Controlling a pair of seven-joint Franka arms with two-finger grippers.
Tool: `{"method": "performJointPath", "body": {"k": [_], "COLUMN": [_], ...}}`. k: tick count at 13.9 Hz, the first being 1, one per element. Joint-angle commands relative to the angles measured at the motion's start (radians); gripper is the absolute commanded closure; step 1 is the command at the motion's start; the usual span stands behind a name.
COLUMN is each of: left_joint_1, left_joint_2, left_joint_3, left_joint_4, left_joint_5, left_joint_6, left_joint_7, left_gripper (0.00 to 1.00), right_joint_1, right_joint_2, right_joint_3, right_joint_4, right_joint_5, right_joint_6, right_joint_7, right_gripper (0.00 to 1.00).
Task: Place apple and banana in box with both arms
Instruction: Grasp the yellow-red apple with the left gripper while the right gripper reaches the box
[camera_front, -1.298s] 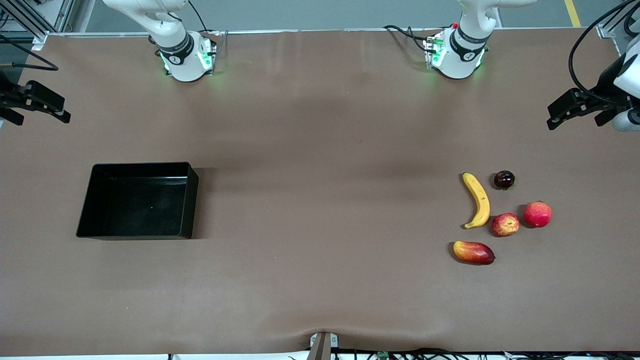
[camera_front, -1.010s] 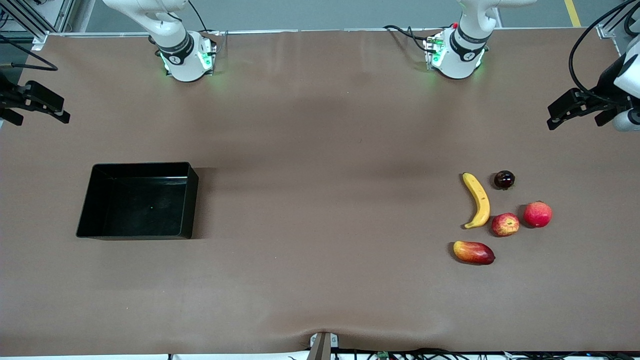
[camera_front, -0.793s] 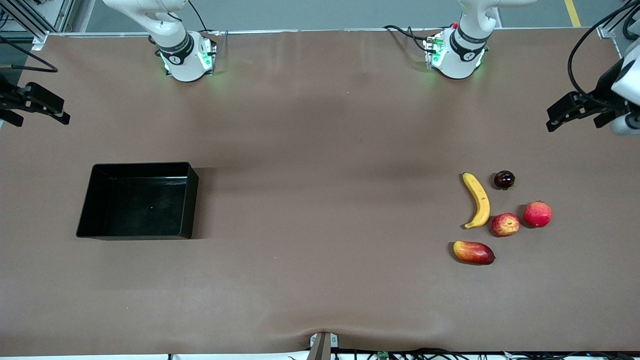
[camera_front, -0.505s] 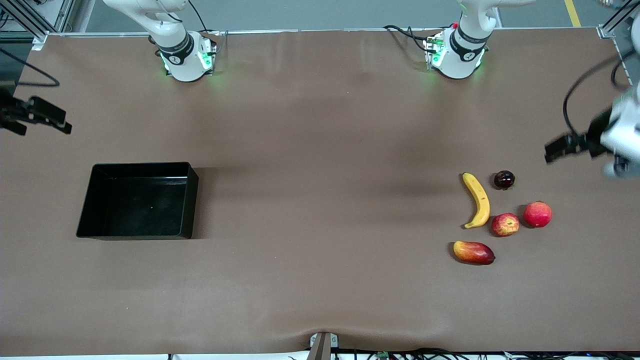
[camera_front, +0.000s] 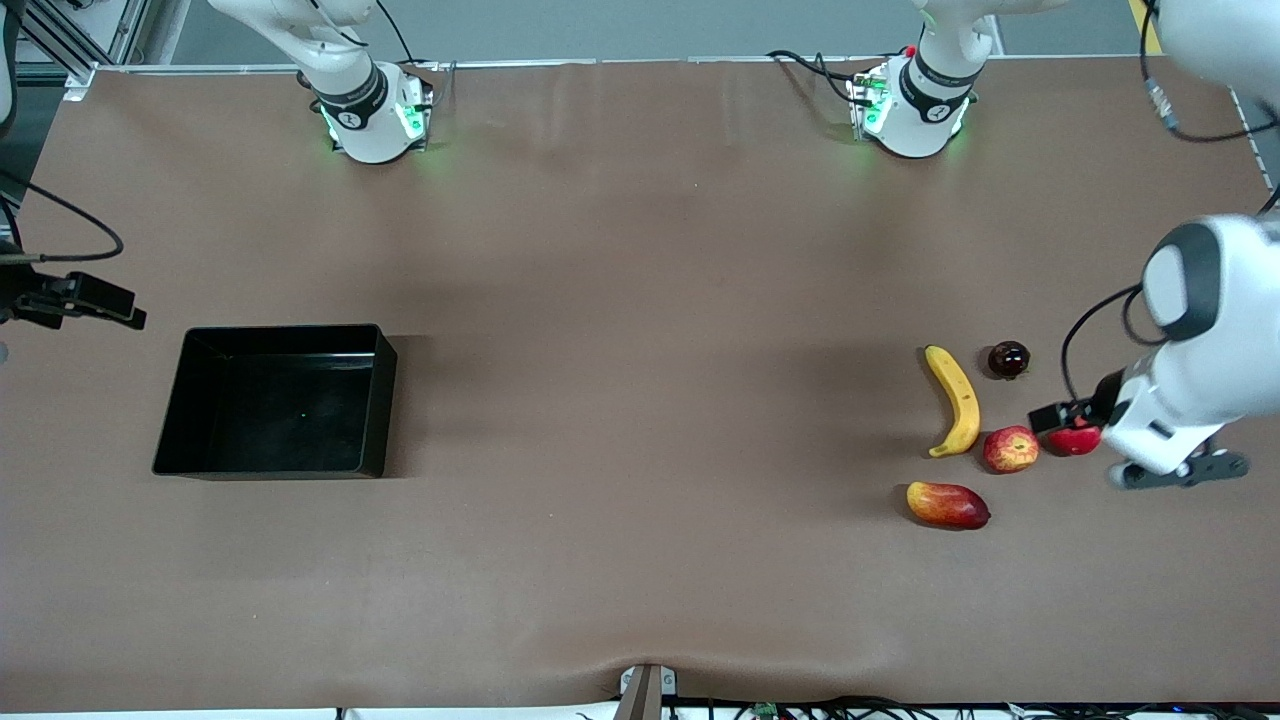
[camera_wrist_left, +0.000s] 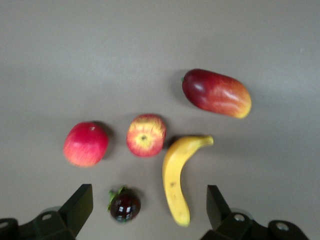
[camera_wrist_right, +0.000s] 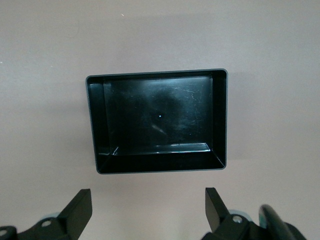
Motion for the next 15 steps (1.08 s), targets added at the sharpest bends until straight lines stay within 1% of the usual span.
{"method": "performJointPath", "body": {"k": [1, 4, 8, 10, 12, 13, 15], "left_joint_1": [0.024, 0.035, 0.038, 0.038, 0.039, 0.045, 0.045], "left_joint_2": [0.083, 0.154, 0.204, 0.223, 0.232, 0.24, 0.249], "left_joint_3": [-0.002, -0.002, -0.002, -0.002, -0.002, -0.002, -0.002], "left_joint_4": [-0.012, -0.011, -0.014, -0.017, -0.018, -0.018, -0.018], "left_joint_5": [0.016, 0.019, 0.019, 0.021, 0.036, 0.051, 0.077], "left_joint_6": [0.11, 0.135, 0.149, 0.158, 0.166, 0.17, 0.175], "left_joint_7": [0.012, 0.013, 0.036, 0.044, 0.05, 0.05, 0.05], "left_gripper": [0.0, 0.0, 0.0, 0.0, 0.0, 0.0, 0.01], "right_joint_1": [-0.046, -0.086, -0.157, -0.173, -0.169, -0.172, -0.178], "right_joint_2": [0.043, 0.115, 0.228, 0.294, 0.348, 0.377, 0.393], "right_joint_3": [0.012, 0.012, 0.012, 0.013, 0.013, 0.013, 0.012], "right_joint_4": [0.016, 0.015, -0.002, -0.031, -0.078, -0.095, -0.097], "right_joint_5": [-0.013, -0.013, -0.013, -0.011, -0.011, -0.011, -0.015], "right_joint_6": [0.008, 0.037, 0.13, 0.212, 0.342, 0.383, 0.39], "right_joint_7": [-0.035, -0.055, -0.186, -0.187, -0.189, -0.189, -0.237], "right_gripper": [0.0, 0.0, 0.0, 0.0, 0.0, 0.0, 0.0]}}
